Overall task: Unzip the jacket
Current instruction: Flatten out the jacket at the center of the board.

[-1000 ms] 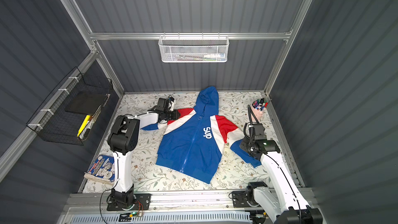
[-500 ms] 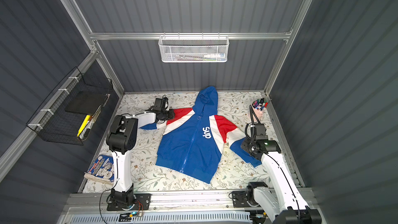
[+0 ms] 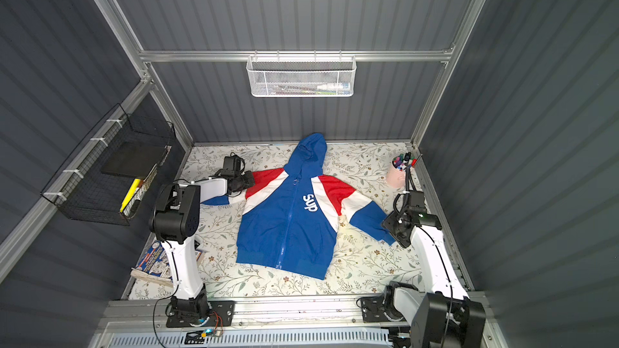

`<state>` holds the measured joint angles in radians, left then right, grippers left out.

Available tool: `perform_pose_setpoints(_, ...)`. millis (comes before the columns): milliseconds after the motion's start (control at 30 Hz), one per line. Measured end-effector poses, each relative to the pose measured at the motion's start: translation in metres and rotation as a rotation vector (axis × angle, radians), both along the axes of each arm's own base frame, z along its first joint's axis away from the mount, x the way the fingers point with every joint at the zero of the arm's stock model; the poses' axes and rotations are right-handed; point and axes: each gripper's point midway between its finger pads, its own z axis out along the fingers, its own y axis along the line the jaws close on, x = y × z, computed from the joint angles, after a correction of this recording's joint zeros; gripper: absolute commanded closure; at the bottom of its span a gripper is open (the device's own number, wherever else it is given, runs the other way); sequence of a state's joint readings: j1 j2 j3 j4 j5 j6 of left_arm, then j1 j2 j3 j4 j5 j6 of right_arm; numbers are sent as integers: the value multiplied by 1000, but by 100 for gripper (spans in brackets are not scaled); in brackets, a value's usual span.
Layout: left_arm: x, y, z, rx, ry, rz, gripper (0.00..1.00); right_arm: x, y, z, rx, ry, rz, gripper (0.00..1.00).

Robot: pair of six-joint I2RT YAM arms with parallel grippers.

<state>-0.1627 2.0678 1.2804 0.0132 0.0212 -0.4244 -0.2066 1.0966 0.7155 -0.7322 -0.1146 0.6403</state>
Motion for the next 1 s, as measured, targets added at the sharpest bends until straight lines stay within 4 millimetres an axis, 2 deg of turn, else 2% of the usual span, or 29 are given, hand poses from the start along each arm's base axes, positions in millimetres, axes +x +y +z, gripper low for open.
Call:
perform_pose_setpoints(167,0,0,1,0,-1,4,77,5,-8,-14,35,32,-29,37)
perform_pose_setpoints(300,0,3,1,11,1,14,77,2,-23,-28,40,84,-75,44)
perform_pose_setpoints(433,-2,9,1,31,9,37,78,-2,-31,-39,54,128,-97,47)
perform_pose_setpoints(733,-2,17,1,43,14,74,79,17,-20,-33,132,39,-64,51)
perform_pose_setpoints(1000,-2,18,1,44,16,77,79,14,-27,-33,98,67,-81,51)
